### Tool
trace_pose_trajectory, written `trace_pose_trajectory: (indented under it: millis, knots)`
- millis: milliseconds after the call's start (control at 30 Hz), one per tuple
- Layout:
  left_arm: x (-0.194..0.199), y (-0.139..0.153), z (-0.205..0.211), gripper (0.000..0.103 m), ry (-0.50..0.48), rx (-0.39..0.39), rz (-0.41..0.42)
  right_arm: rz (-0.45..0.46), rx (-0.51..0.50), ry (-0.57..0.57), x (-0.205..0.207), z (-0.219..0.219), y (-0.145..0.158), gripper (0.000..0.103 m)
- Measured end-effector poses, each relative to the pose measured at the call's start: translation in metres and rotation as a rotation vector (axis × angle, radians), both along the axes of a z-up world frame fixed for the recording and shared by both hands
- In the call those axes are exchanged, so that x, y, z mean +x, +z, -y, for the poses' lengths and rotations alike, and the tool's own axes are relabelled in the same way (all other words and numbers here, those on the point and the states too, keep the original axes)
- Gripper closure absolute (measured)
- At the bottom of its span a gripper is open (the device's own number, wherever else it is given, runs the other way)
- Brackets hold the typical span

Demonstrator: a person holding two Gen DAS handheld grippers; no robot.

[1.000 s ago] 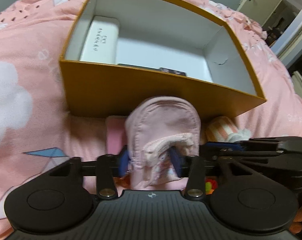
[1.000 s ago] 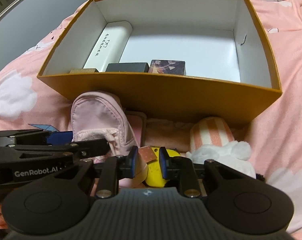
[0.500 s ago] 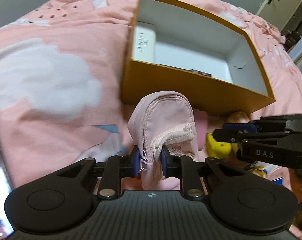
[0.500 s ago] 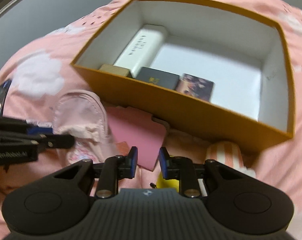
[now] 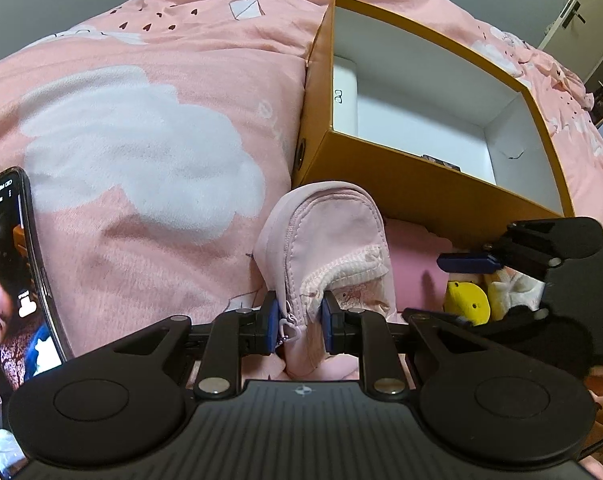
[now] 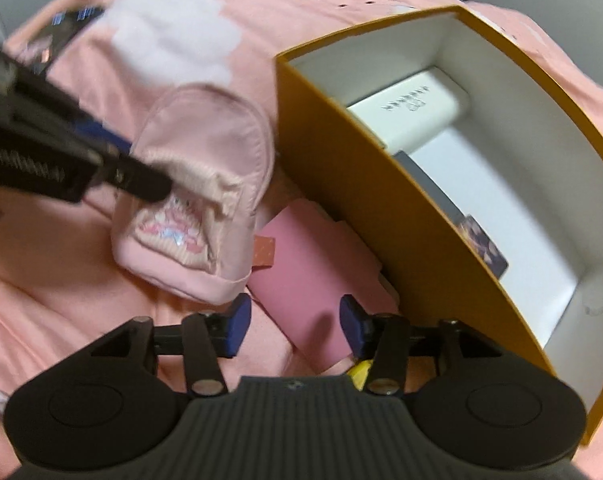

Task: Organize objects
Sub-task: 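Grasp the pink wallet with the right tool while the left tool holds the backpack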

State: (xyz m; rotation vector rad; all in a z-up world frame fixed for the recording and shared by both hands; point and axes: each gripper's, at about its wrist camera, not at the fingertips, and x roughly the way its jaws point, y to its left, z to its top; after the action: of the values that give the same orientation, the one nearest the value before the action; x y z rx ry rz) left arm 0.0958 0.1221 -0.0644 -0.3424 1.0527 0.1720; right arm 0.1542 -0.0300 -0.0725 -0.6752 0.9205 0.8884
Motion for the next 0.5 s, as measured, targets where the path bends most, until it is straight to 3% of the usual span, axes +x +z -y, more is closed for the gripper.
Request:
trace_pose_trajectory:
  millis: [100,167,300,500]
  knots:
    - [-0.001,-0.001,0.004,0.079,-0.008,0.011,0.003,0.088,-0.080,0.068,-0.006,-0.011,-0.015,0.046]
    - [0.000,-0.003,0.004,0.079,-0.007,0.011,0.004,0.153,-0.131,0.120,-0.012,-0.018,-0.025,0.037]
    - [-0.001,-0.004,0.003,0.079,-0.003,0.006,0.008,0.267,-0.228,0.198,-0.025,-0.029,-0.046,0.033]
    - [-0.003,-0.003,0.003,0.079,-0.003,0.006,0.013,0.389,-0.261,0.207,-0.032,-0.037,-0.066,0.032]
